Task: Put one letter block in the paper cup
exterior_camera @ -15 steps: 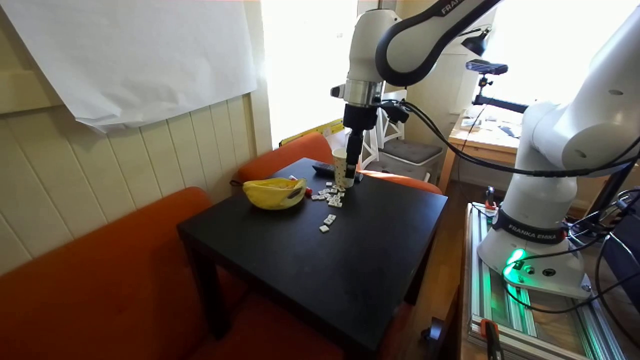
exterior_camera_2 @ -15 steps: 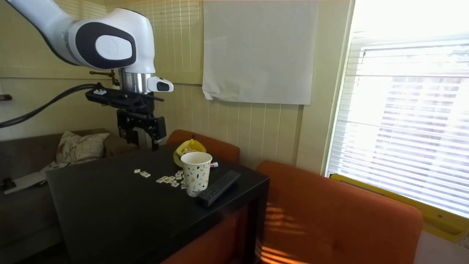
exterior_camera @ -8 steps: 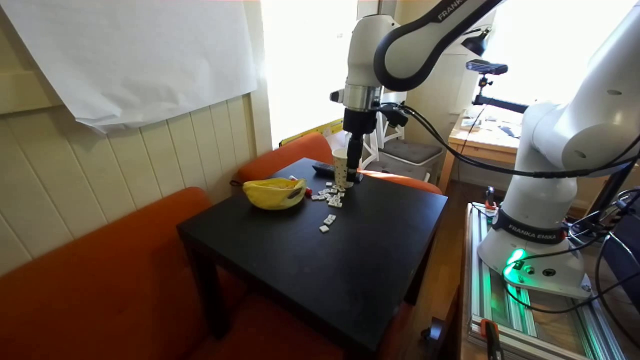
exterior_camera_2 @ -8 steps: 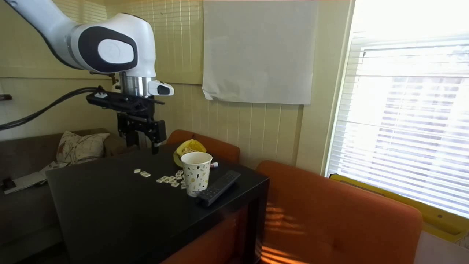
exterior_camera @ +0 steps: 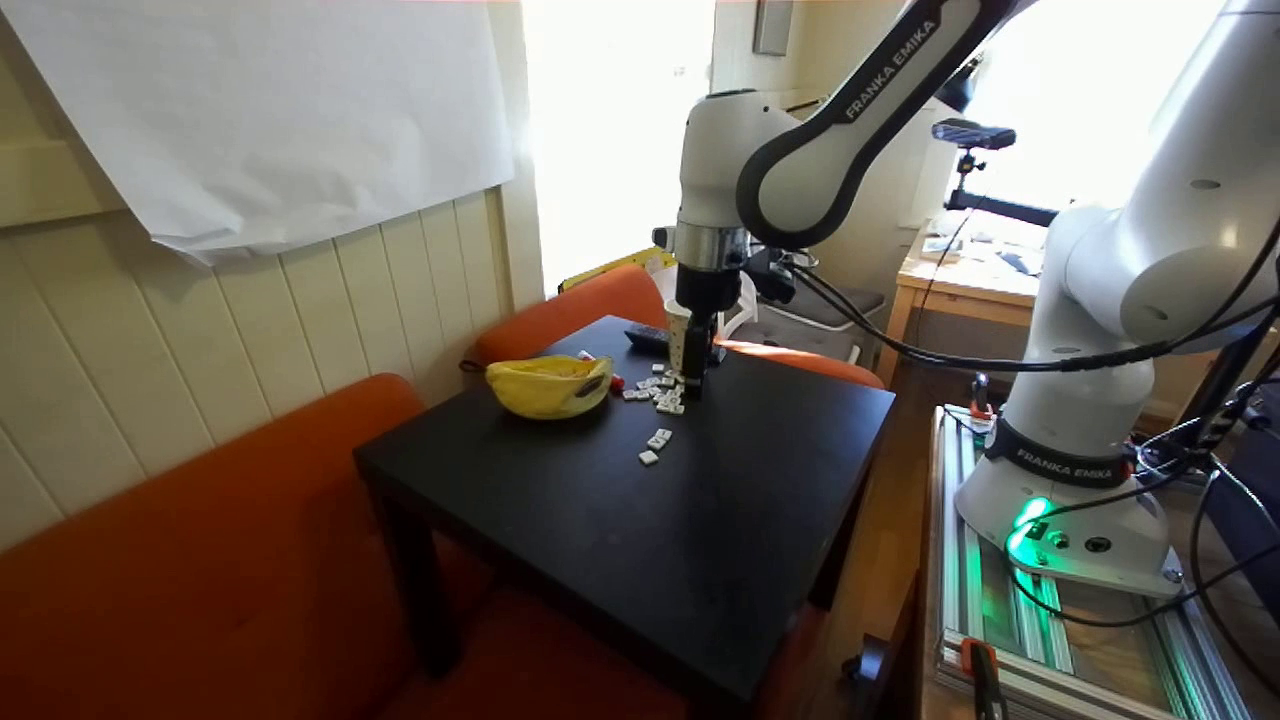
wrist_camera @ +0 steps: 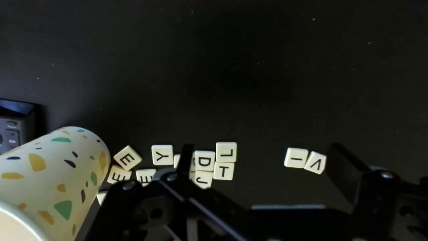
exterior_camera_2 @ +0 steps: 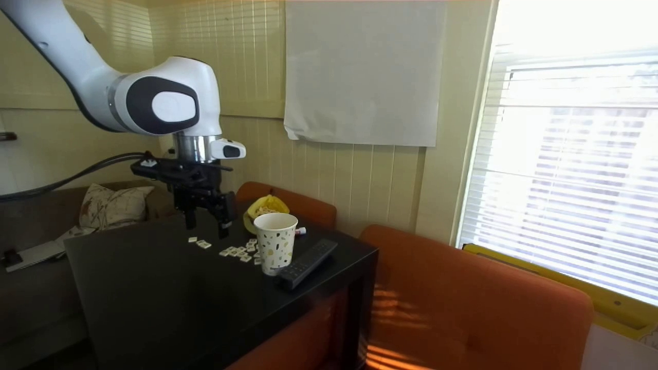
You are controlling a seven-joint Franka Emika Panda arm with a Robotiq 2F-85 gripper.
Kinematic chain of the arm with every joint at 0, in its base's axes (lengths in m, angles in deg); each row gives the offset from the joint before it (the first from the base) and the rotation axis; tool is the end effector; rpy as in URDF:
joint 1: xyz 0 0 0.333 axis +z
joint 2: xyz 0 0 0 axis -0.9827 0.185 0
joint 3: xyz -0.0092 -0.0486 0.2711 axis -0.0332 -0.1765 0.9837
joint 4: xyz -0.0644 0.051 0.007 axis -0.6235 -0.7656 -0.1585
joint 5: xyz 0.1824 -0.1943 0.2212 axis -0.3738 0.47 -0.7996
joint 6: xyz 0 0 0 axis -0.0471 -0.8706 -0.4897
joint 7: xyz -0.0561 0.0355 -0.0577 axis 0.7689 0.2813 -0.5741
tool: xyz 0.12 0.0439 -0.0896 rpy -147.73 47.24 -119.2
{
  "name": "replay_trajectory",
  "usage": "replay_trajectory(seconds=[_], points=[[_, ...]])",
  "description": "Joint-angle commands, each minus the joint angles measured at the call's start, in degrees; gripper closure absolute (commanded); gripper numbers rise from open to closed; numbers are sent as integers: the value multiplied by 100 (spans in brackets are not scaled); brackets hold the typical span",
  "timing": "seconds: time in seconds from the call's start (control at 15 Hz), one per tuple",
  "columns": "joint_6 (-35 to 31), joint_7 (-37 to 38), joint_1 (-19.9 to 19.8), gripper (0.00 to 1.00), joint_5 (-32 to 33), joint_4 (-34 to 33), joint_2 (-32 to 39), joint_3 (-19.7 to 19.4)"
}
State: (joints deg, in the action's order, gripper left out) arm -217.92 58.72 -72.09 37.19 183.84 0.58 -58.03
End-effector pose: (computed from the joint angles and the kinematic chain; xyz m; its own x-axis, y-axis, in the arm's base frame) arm 0.3900 0.0758 0.2471 0.9709 0.2352 0.0445 0.2358 -0.9718 -0.0076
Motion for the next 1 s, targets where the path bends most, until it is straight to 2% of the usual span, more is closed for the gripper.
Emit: replay_trajectory(seconds=[0.0, 0.6, 0.73, 0.8, 0.93], points=[[-519, 442, -157, 0, 400, 23, 391, 112], [-1295, 869, -269, 0, 1012, 16, 961, 42], [-1357, 968, -271, 11, 1139, 3, 1021, 23], [-1383, 967, -265, 21, 1140, 2, 1045, 17], [-1394, 995, -259, 25, 1150, 9, 1054, 8]])
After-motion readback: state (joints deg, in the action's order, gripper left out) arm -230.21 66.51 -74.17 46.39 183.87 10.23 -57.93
